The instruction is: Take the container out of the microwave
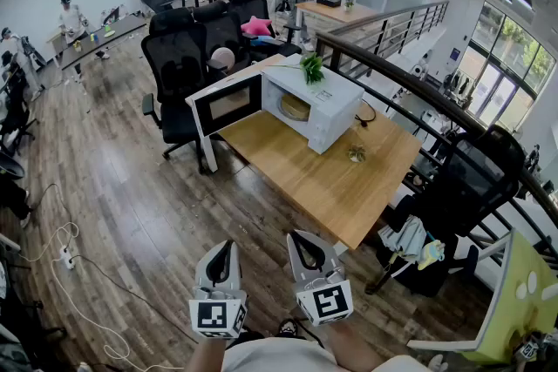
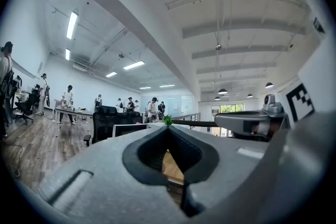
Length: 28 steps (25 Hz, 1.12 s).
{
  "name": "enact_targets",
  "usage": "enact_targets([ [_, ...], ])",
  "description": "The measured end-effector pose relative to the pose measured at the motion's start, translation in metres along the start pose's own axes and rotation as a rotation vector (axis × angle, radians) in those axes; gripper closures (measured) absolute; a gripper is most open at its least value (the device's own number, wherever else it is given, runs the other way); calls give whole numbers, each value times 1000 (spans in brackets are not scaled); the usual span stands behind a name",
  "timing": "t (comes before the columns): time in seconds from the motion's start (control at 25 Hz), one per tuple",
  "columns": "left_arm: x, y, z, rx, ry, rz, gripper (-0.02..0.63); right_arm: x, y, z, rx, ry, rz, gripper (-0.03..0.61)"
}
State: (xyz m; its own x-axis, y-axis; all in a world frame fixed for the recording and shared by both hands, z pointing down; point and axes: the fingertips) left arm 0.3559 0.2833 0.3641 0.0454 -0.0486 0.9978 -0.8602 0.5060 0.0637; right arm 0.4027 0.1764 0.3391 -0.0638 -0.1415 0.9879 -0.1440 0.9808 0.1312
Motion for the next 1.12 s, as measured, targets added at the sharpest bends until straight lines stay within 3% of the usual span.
enact_targets([
  [0.36, 6, 10, -13, -6, 26, -17, 611, 13, 5, -7, 10, 55, 63, 566],
  [1.12, 29, 76, -44, 53, 42, -63, 611, 26, 95, 32, -13, 70, -3, 500],
])
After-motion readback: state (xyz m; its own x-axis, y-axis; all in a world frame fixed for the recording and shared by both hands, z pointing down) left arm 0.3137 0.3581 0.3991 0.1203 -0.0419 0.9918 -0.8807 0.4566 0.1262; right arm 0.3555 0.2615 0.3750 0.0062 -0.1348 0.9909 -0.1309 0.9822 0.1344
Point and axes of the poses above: the fingertips, and each gripper's own axes: z forward along the fingers, y to its left, x out of its underside, and after that the axes turned 10 degrees about x, right-handed
